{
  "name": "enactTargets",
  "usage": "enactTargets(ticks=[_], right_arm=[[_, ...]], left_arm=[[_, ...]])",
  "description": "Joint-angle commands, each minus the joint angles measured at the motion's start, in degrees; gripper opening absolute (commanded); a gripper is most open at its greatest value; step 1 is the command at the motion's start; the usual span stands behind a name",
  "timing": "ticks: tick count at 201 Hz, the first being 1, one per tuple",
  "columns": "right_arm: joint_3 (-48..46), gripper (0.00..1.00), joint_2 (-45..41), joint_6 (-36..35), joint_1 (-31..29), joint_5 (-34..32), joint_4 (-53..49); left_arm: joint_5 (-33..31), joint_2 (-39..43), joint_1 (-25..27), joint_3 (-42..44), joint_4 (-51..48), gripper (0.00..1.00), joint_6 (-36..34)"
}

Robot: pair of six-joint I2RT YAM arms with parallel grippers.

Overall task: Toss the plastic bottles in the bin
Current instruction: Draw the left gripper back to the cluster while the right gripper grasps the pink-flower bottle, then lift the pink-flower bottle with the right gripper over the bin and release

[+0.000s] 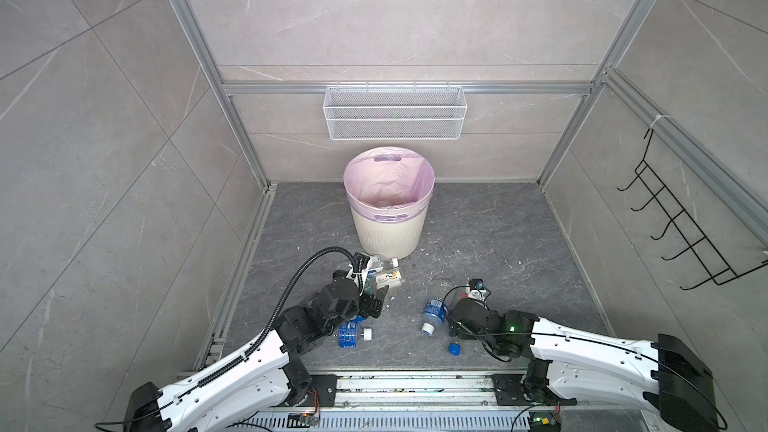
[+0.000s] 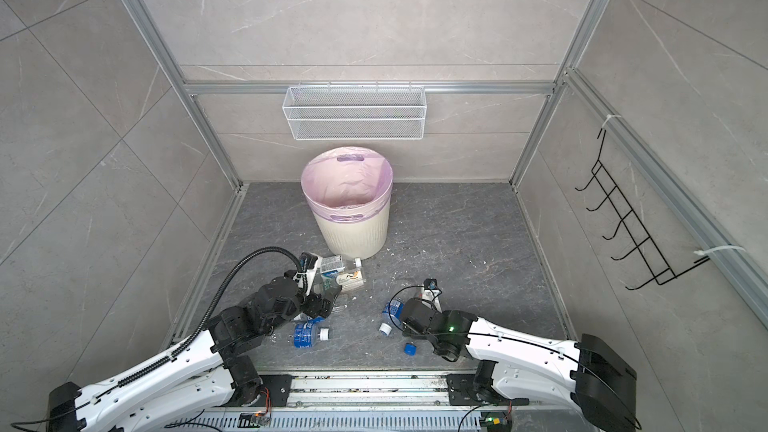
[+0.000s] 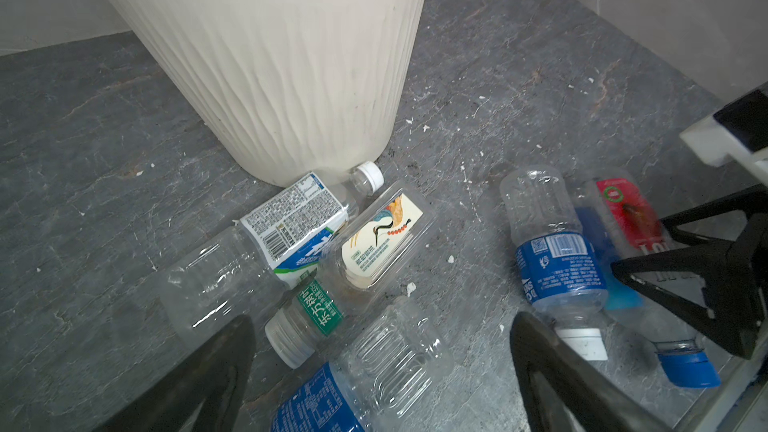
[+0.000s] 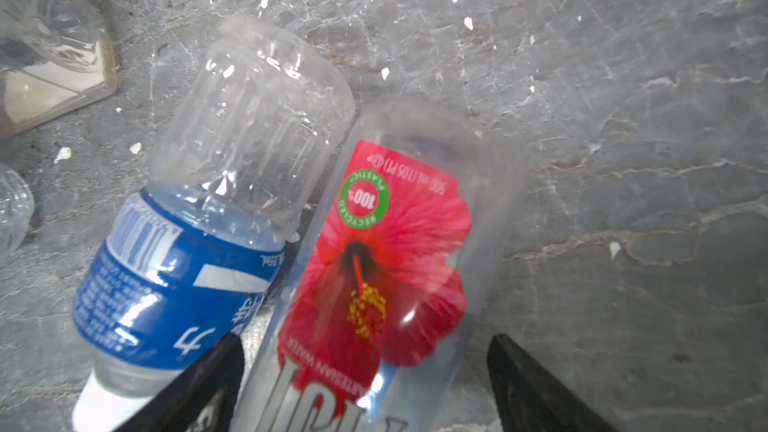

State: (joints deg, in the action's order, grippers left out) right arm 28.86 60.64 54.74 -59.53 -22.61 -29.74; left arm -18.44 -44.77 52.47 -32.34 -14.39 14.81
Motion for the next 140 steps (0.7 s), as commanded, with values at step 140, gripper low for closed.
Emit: enactTargets(ticks=[140], right_arm=[[0.5,0.55,5.2,2.4,-0.1,-4.3,0.0]], left_arm=[[2.1,4.9,0.4,10.7,9.4,0.98,-3.8]])
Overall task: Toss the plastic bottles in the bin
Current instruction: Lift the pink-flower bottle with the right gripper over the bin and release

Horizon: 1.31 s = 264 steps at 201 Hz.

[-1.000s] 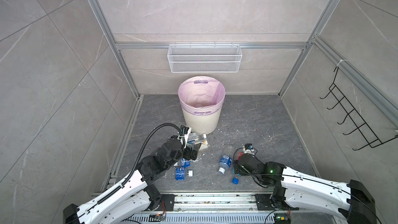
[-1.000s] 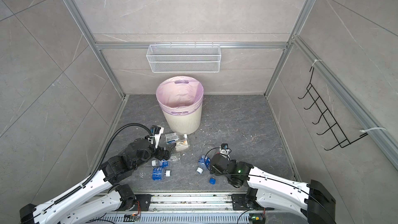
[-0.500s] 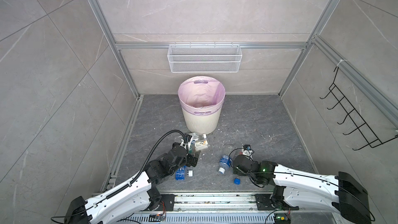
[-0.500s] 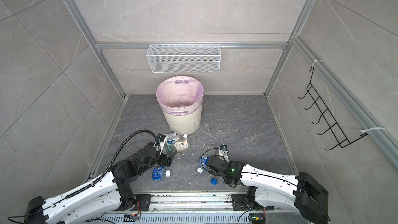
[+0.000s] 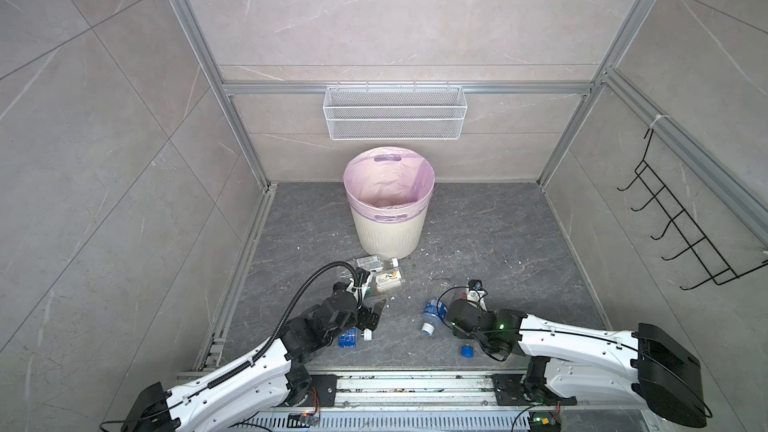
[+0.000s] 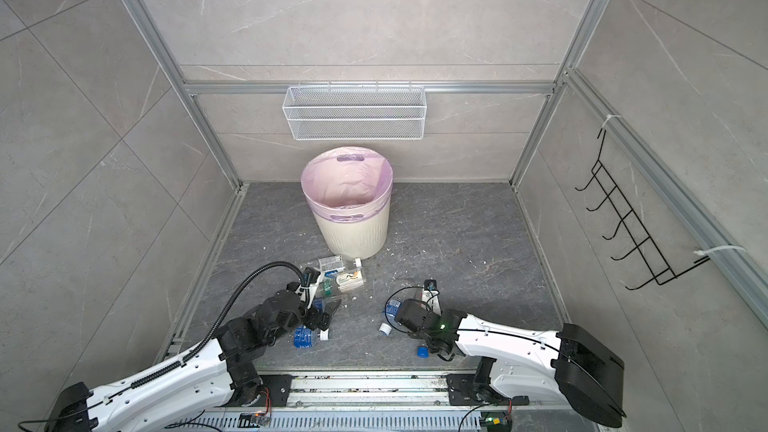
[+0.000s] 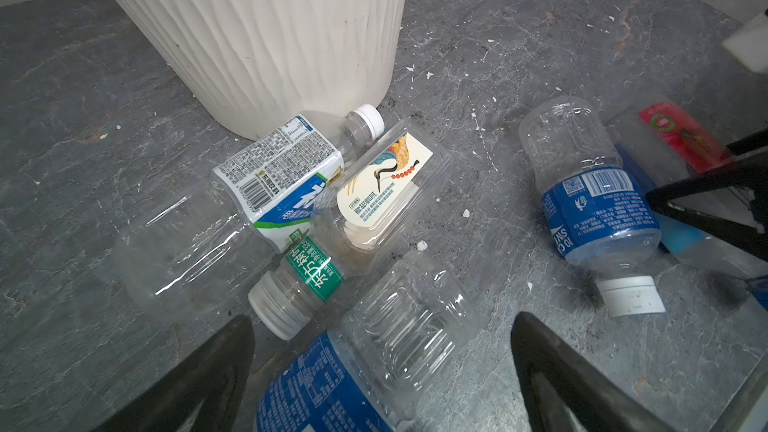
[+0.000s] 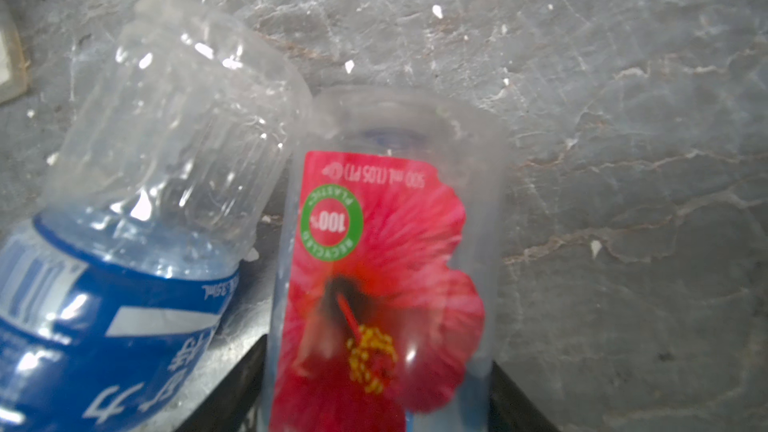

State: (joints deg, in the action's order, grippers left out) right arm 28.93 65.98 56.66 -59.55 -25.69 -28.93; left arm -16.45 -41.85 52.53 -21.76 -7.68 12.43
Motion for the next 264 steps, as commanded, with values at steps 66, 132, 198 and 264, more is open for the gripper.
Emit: enactTargets(ticks=[66,132,198,264], right_arm=[[1.9,0.46,-10.6,-5.5,-0.2,-5.5,-5.7],[5.7,0.46,-18.7,-18.6,-0.8,-5.0,-2.3],[15.7,0.45,-17.5,-30.9,-1.2,-1.3,2.5],[39.7,0.45,-3.8,-37.4,-1.1,-0.5,0.9]], left_arm=[[-1.9,4.2,0.2,0.9,2.4,0.99,-0.7],[-4.7,5.6,-0.2,1.6,2.2,0.99,0.5],[-2.6,5.5,-3.1,1.9,2.1,0.99,1.4],[2.3,6.6,-8.1,2.6,2.2,0.99,2.5]])
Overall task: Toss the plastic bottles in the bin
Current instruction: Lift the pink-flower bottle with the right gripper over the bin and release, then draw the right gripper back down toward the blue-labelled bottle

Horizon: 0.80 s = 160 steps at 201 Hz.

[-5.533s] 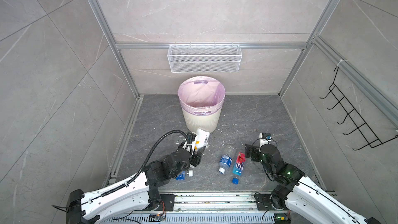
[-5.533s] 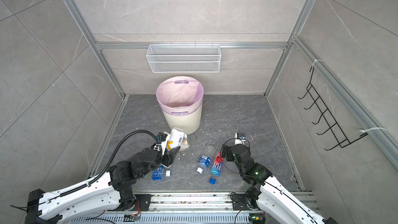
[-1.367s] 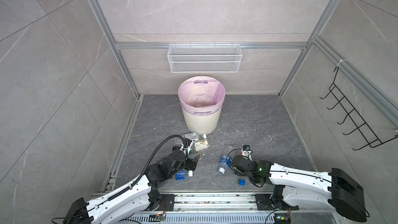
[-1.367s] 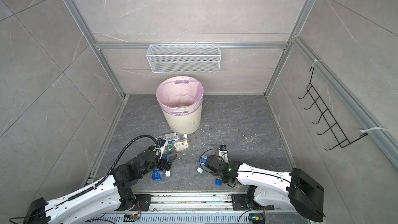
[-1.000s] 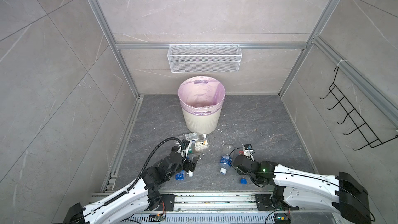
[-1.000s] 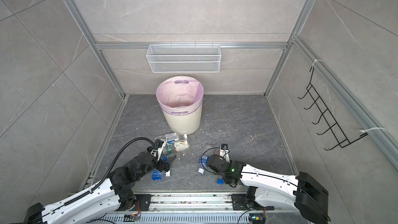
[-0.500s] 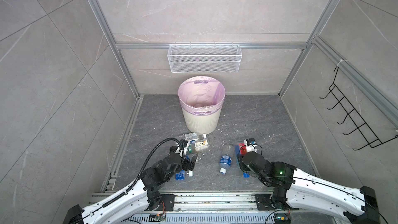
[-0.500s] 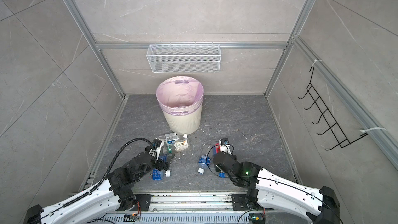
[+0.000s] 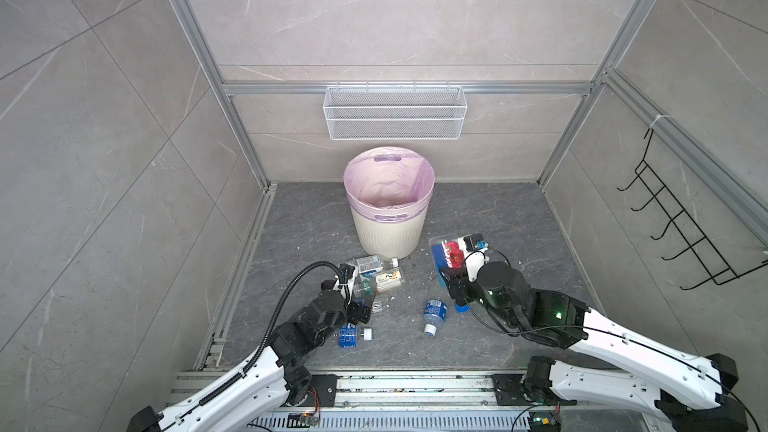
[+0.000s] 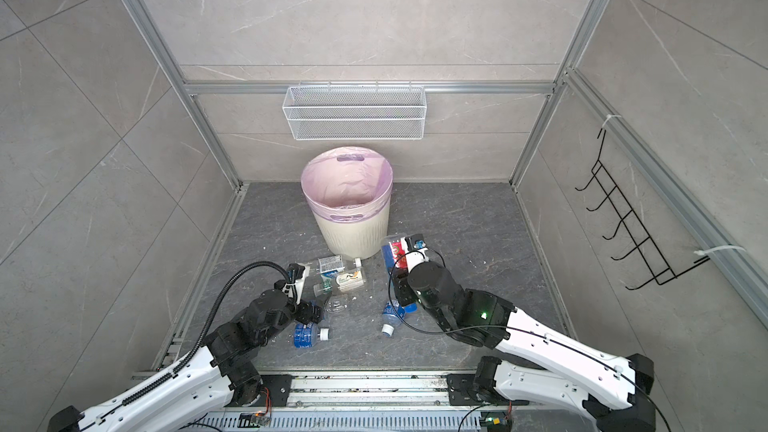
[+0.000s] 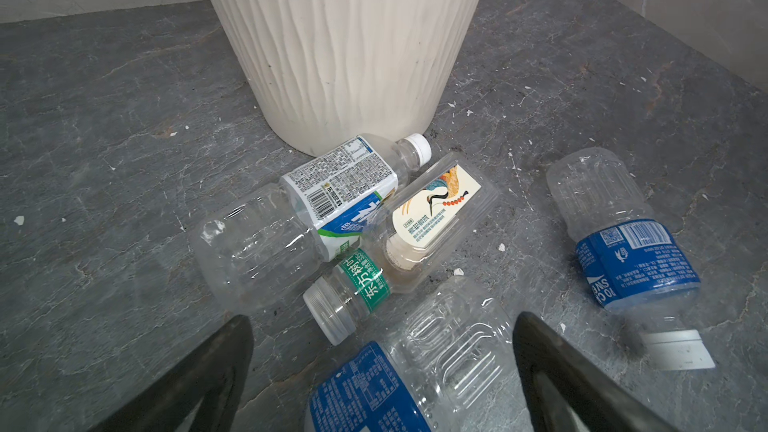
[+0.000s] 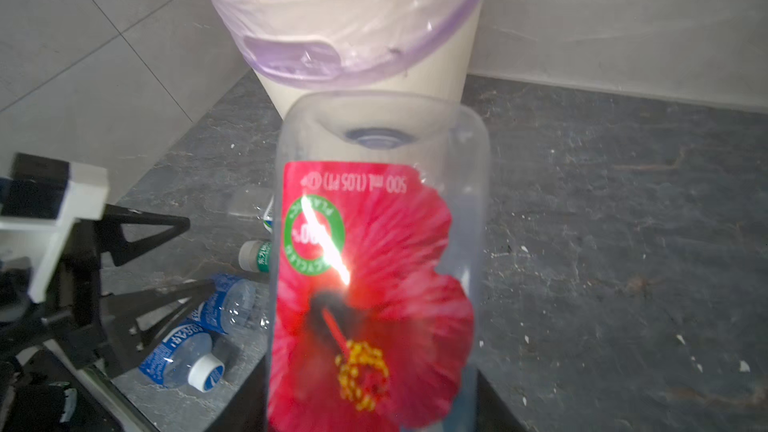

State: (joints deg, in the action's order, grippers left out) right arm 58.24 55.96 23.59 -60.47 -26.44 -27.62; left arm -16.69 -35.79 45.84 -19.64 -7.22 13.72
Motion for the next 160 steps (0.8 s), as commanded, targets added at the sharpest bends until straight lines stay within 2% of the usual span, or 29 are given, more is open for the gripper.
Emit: enactTargets(ticks=[1,27,44,52,60,64,78,95,112,125,160], right_arm=[[11.2,0.45,6.6,-4.5,-0.2,0.2,-0.6],[29.7,0.41,19.4,-7.5,2.1,1.2,-4.8],[43.6,0.40,28.9,-8.7,6.6,5.2,-6.4],[50.5,0.42,34.0,-9.0,8.8,6.8,-7.5],[58.4,0.50,39.8,-8.9,11.4,8.7,-9.6],[62.9,0.59,43.0,-8.6,12.7,9.7,-11.2],[81.0,0.98,54.6,-7.7,16.1,11.2,-19.2],[104.3,0.99,67.3,-6.4,18.8,10.8,-29.5],[123.3,0.99,75.4,-6.7,19.7,12.0,-36.7],[116.3,0.99,70.8,-6.9,19.6,12.6,-33.9],[77.9,0.99,50.4,-7.7,19.1,14.6,-15.1]], left_arm=[[2.6,0.6,-1.5,0.5,1.8,0.99,1.2],[3.8,0.7,-2.7,0.8,2.0,0.99,1.6],[4.8,0.7,-3.6,1.0,2.2,0.99,1.7],[5.2,0.7,-4.0,1.1,2.2,0.99,1.8],[5.6,0.7,-4.3,1.1,2.3,0.99,1.9],[5.7,0.7,-4.5,1.2,2.3,0.99,1.9],[6.1,0.9,-5.0,1.2,2.3,0.99,2.1],[6.3,1.4,-5.2,1.3,2.1,0.99,2.3],[6.4,1.9,-5.3,1.4,1.9,0.99,2.2],[6.5,2.1,-5.3,1.5,1.9,0.99,2.1],[6.8,1.3,-5.4,1.4,2.5,0.99,1.9]])
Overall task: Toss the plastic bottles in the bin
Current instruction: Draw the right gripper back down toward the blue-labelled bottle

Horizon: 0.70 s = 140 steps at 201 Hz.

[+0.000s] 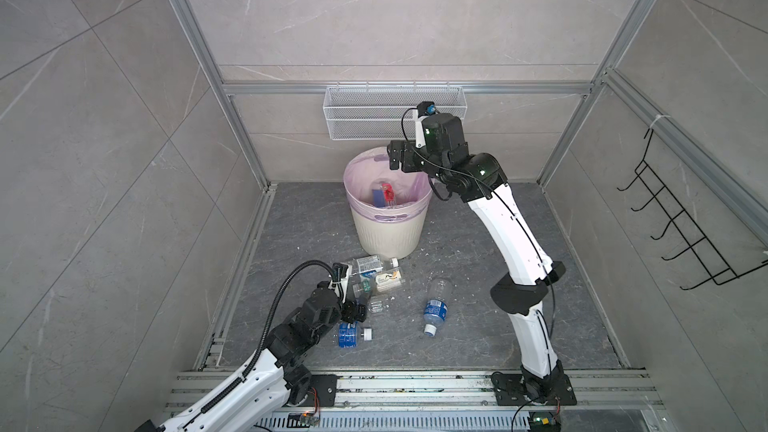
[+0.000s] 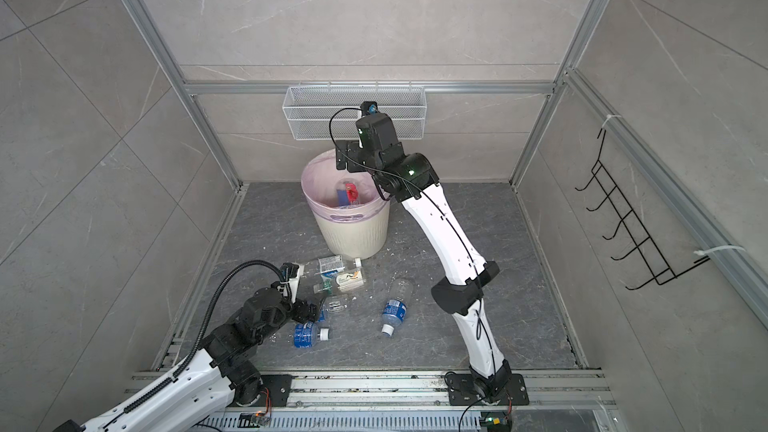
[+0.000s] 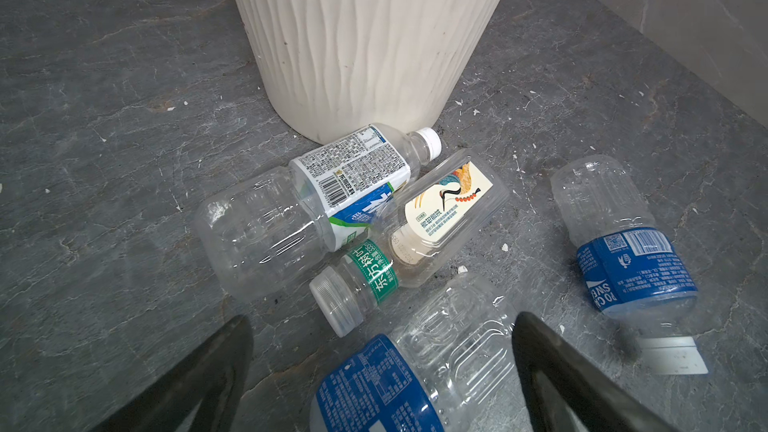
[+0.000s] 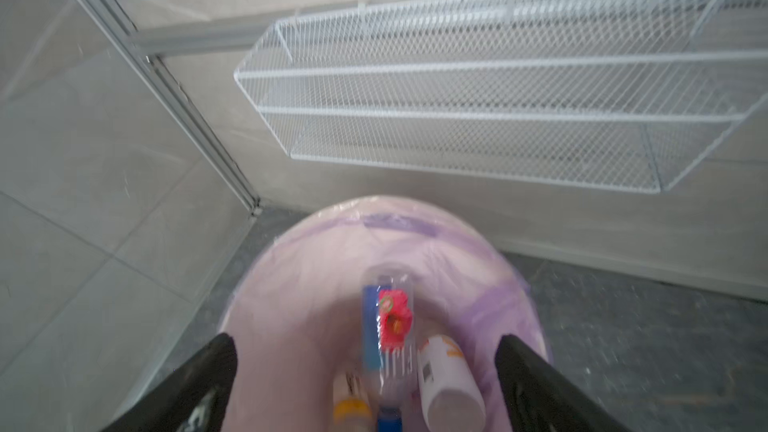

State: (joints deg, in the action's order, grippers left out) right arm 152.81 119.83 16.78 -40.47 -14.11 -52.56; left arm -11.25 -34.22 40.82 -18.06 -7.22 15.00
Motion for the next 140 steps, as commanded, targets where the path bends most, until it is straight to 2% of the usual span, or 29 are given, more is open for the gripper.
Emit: enactTargets(ticks=[1,83,140], right_arm=[[-17.4,0.99,-14.1,-0.9,-0.9,2.2,10.2],[-53.5,0.99,-37.3,2.7,-1.4,-1.8,16.4],[-77.0,0.99,-47.6,8.3,-5.2,-7.1,19.8]], left_arm=[[1.3,-0.3,-0.4,-0.1,2.6,0.99,0.6],[2.0,1.3,-0.5,0.4,2.8,0.98,0.3],[1.9,1.2,-0.6,0.5,2.8,0.98,0.3]])
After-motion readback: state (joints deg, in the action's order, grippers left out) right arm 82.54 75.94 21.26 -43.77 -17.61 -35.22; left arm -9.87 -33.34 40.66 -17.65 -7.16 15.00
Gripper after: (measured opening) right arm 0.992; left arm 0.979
